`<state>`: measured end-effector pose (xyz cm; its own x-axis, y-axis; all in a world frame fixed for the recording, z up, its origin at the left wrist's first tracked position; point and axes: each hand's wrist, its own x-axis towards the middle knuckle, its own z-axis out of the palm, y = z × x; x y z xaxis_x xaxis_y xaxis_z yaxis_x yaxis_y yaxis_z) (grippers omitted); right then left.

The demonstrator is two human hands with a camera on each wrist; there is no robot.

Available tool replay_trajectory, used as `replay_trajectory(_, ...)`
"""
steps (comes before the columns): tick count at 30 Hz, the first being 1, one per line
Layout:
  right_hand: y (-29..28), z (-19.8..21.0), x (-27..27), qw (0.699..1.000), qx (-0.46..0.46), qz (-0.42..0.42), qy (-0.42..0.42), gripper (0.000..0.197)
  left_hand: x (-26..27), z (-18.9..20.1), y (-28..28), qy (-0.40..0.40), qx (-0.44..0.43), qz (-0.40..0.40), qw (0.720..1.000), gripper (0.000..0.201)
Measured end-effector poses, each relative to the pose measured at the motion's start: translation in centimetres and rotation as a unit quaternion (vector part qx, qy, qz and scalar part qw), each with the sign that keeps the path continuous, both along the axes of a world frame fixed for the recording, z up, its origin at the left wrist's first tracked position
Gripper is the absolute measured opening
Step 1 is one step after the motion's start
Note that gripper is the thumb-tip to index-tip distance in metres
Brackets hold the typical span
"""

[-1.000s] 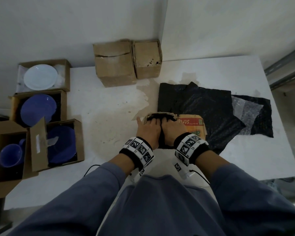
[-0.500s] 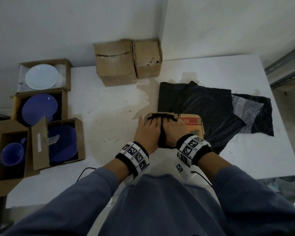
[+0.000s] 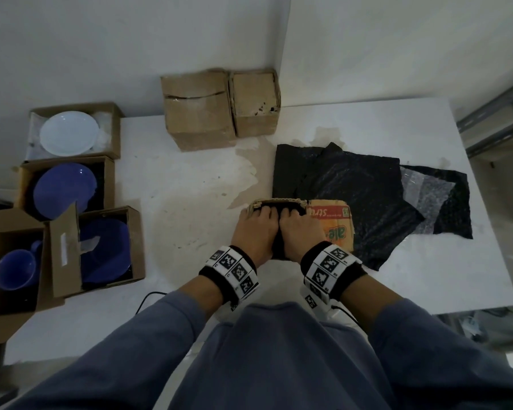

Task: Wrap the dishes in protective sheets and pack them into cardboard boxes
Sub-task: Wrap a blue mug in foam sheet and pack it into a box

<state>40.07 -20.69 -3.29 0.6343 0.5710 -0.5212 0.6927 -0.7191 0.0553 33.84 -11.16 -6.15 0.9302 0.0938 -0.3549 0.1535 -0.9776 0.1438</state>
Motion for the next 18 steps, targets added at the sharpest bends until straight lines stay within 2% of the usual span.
replay_trajectory(4,0.7,-0.4,0.8,0.999,0.003,-0.01,0.039,0.039,-1.0,-0.1,-0.5,-0.046,0.029,0.019,0.998,0.079)
replay_trajectory(9,1.0,-0.5,1.3,0.997,0.008,-0.015,0.076,0.055,-0.4,-0.3,-0.5,0.003,0.034,0.017,0.999,0.092)
replay_trajectory(11,0.8,-0.4,1.2,0.997,0.013,-0.014,0.079,0.052,0.0,-0.5,-0.4,0.023,0.02,0.015,0.999,0.095)
replay_trajectory(15,0.0,0.1,0.2,0.999,0.031,0.004,0.008,0.038,0.0,-0.7,-0.1,0.033,-0.004,0.017,0.999,0.098)
replay_trajectory(18,-0.4,0.1,-0.4,0.999,0.043,0.011,-0.02,0.047,0.0,-0.6,0.0,0.038,-0.004,0.012,0.999,0.1)
